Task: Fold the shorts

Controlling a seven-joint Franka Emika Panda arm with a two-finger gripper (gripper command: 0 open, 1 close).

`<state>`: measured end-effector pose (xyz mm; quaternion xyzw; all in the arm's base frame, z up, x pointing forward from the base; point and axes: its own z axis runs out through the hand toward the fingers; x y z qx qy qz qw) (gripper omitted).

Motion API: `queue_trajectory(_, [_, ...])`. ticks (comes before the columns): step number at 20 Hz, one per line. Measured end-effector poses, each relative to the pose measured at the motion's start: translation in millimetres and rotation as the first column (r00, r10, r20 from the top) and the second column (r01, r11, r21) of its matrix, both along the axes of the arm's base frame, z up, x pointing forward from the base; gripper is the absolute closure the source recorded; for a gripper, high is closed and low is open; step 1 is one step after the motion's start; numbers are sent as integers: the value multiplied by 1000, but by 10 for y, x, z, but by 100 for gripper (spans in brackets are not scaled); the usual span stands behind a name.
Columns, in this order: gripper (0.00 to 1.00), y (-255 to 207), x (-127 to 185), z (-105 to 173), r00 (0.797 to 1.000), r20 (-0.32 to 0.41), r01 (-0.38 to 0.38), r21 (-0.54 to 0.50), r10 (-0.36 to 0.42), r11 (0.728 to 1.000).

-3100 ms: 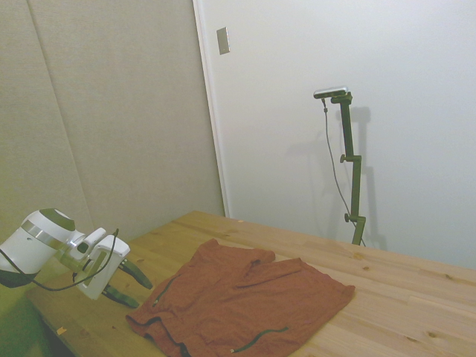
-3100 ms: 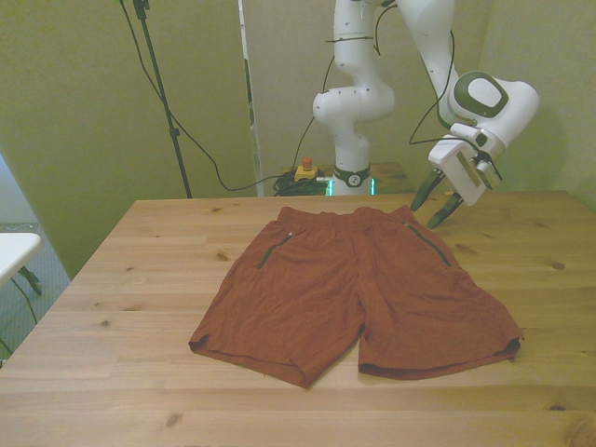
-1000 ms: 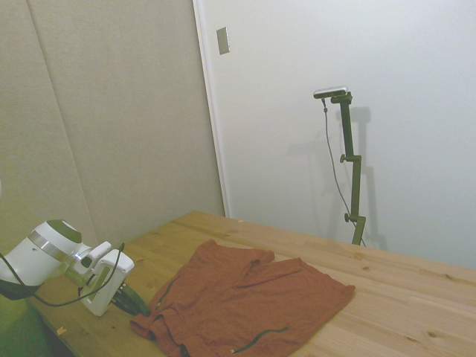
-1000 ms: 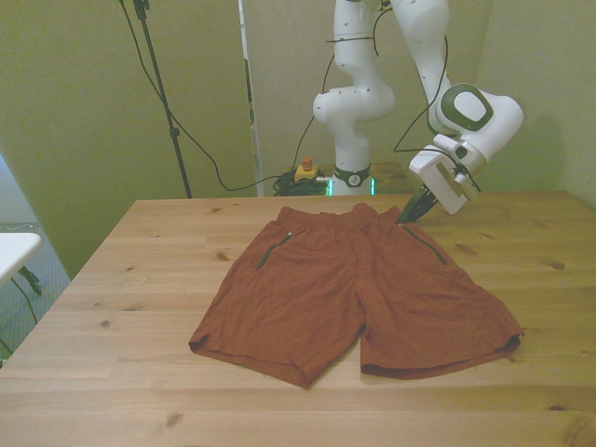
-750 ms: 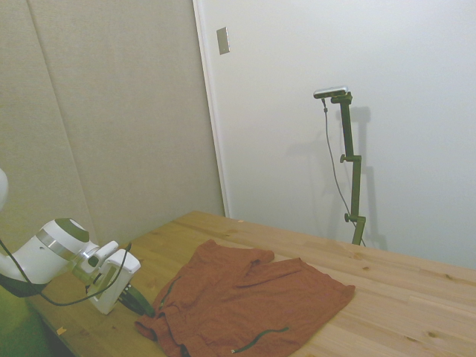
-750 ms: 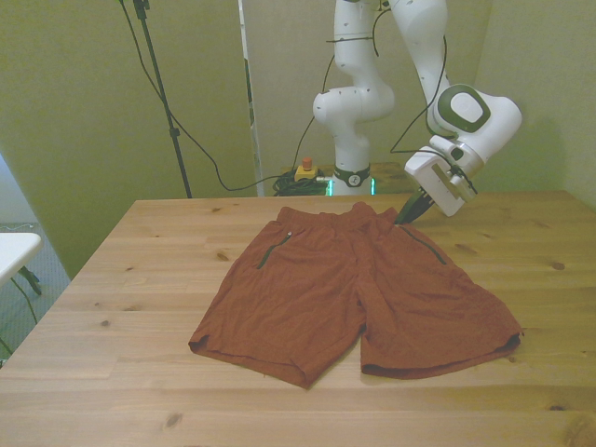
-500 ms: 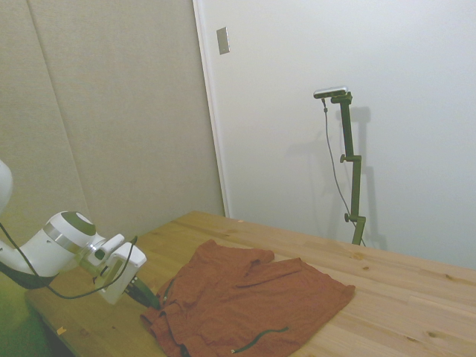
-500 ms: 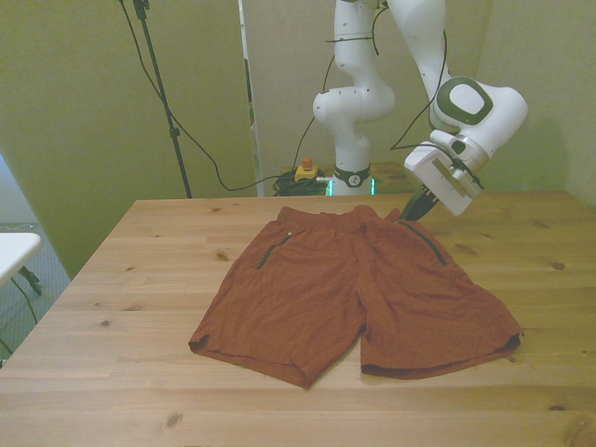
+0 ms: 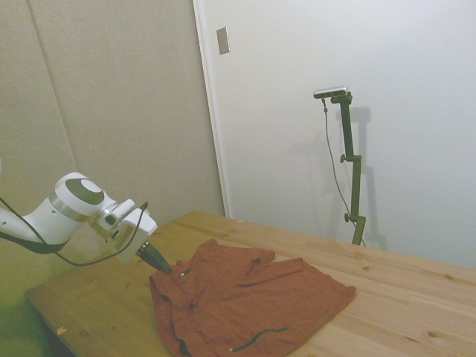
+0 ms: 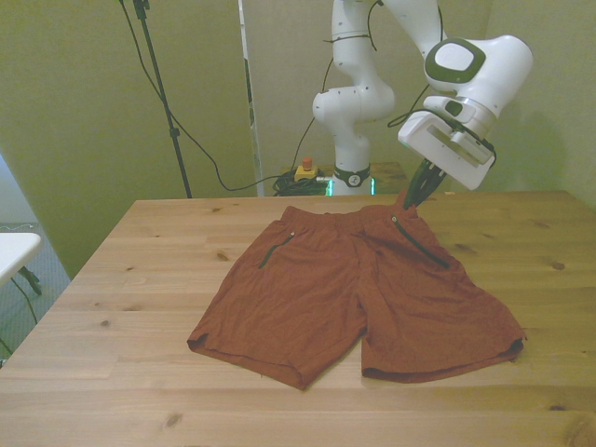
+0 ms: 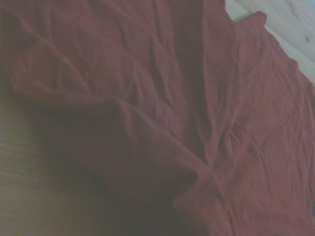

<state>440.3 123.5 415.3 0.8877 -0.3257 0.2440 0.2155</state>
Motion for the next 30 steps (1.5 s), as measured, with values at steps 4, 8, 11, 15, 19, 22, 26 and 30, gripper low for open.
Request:
queue_trajectory(4, [100,-259,8,316,999,15,30,78,-31,996])
queue_trajectory(8, [100,-566,-25,588,997,15,73,161,-76,984])
queue_trajectory(11, [100,-955,-63,784,993,9,110,221,-114,969])
queue_trajectory(15, [100,-1742,-123,835,983,-54,185,331,-178,925])
queue_trajectory(19, [100,-2428,-233,732,965,-105,264,381,-242,886])
queue_trajectory(22, [100,-2811,-267,502,949,-140,315,411,-283,856])
queue_trajectory(26, [0,-3063,-186,-60,946,-214,325,562,-246,760])
queue_trajectory(30, [0,-3391,-176,-312,948,-260,318,704,-185,636])
